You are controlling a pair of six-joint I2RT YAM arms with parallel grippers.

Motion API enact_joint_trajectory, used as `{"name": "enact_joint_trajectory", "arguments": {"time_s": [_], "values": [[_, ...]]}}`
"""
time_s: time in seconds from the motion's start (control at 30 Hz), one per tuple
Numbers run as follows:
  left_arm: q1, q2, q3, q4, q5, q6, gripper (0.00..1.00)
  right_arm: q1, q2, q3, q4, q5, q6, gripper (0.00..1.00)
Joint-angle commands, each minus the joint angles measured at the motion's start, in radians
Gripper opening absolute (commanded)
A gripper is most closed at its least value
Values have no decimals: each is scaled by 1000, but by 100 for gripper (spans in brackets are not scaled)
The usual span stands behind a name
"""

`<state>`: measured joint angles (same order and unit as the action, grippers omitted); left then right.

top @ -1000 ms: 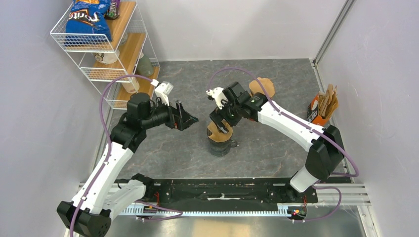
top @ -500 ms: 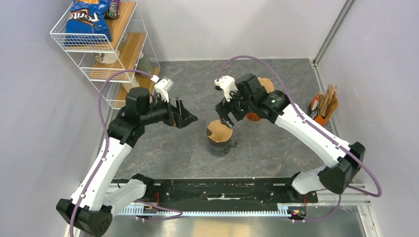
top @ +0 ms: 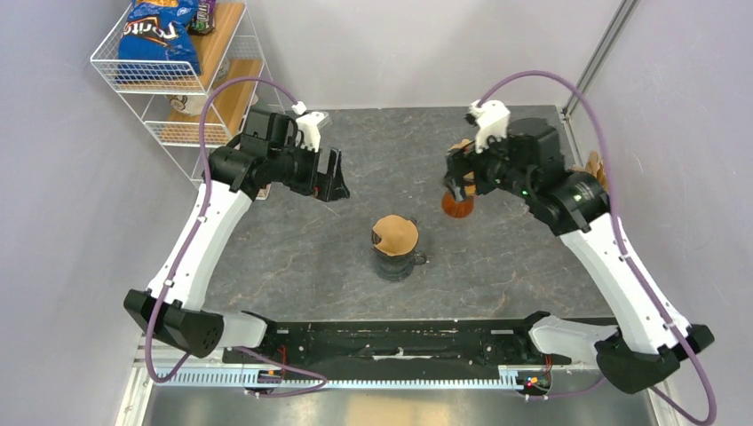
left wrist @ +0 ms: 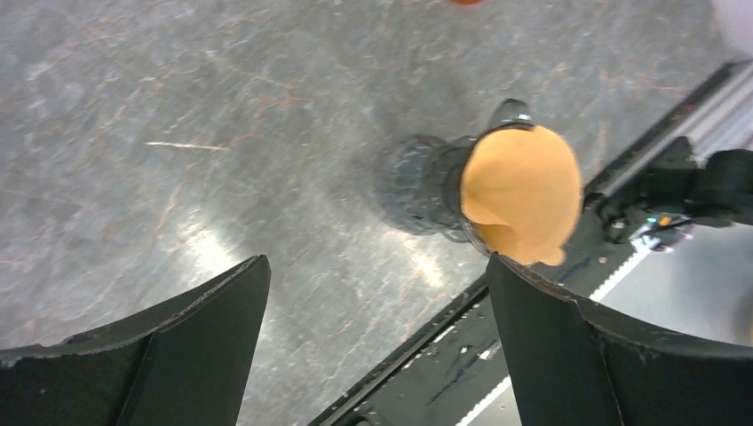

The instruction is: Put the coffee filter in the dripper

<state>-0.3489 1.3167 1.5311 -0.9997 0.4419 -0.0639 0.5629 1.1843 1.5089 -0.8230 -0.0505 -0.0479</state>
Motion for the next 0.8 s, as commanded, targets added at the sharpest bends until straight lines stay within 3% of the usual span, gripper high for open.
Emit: {"name": "enact_joint_trajectory", "arguments": {"time_s": [0.0,0.1,0.27,0.53,0.77], "values": [[5,37,89,-83,-170,110,100,-123,-81,-31,4,27,122,97],[4,57,81,-75,-303,111,100,-262,-136,-108,17,-23,179,97],[4,3,-47,-2,-415,115,100,-365,-229,-245,19,-33,183,97],[31,-87,-245,49,-487,75,100,-393,-330,-475,50,-92,190,97],[62,-98,-244,46,-462,39,100,-393,-316,-478,70,-126,169,97]]}}
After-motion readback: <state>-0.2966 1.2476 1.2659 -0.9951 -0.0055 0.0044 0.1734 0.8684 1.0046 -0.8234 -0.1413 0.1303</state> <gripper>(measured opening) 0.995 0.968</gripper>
